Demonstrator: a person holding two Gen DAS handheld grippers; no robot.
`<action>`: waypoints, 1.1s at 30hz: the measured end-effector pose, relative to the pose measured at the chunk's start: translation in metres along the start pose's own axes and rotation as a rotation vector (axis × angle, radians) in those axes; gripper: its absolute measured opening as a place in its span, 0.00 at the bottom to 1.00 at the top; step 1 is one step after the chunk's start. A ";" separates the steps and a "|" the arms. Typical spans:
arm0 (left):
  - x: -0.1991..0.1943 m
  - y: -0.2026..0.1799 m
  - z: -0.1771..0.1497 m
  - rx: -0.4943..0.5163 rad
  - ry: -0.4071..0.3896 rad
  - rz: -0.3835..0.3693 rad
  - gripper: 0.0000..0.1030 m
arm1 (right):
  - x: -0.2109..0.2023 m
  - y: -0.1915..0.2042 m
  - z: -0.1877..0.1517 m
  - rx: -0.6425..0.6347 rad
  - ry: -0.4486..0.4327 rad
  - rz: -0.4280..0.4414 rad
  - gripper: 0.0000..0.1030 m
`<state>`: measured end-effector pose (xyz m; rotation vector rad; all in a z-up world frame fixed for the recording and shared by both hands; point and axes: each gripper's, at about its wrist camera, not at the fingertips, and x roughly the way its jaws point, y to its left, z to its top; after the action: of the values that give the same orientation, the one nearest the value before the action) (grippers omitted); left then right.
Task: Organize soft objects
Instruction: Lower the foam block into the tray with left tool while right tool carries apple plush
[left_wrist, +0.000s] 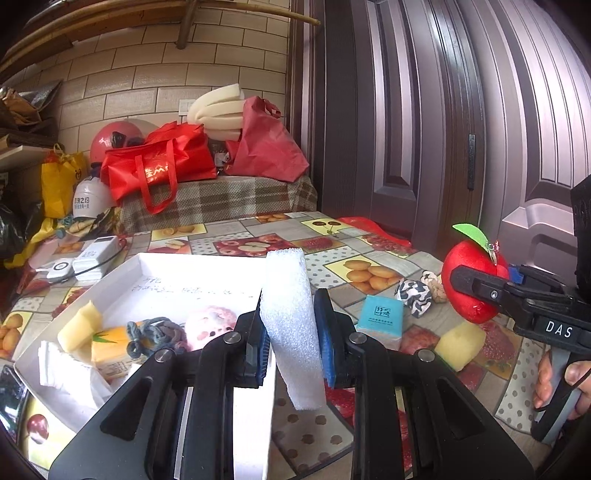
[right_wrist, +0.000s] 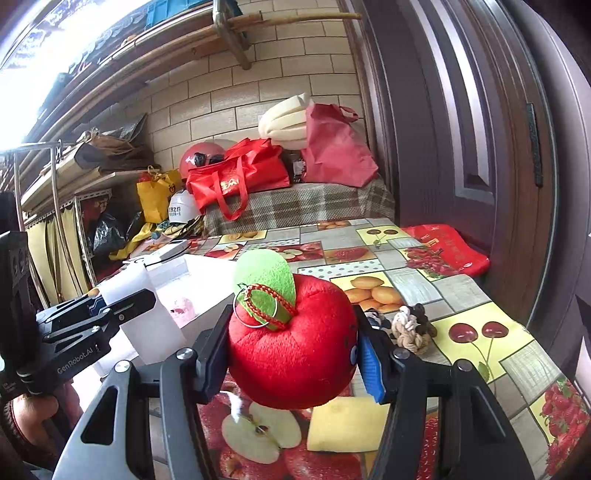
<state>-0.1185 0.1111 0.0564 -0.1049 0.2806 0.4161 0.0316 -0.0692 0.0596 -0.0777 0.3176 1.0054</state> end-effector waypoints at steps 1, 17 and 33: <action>-0.001 0.005 0.000 -0.010 -0.001 0.008 0.21 | 0.002 0.005 0.000 -0.013 0.001 0.006 0.58; -0.018 0.065 -0.005 -0.037 -0.015 0.133 0.21 | 0.036 0.061 -0.002 -0.092 0.064 0.108 0.58; -0.022 0.159 -0.010 -0.273 0.004 0.225 0.21 | 0.064 0.129 -0.009 -0.214 0.105 0.243 0.57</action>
<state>-0.2061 0.2462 0.0466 -0.3433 0.2392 0.6773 -0.0468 0.0502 0.0429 -0.2916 0.3193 1.2770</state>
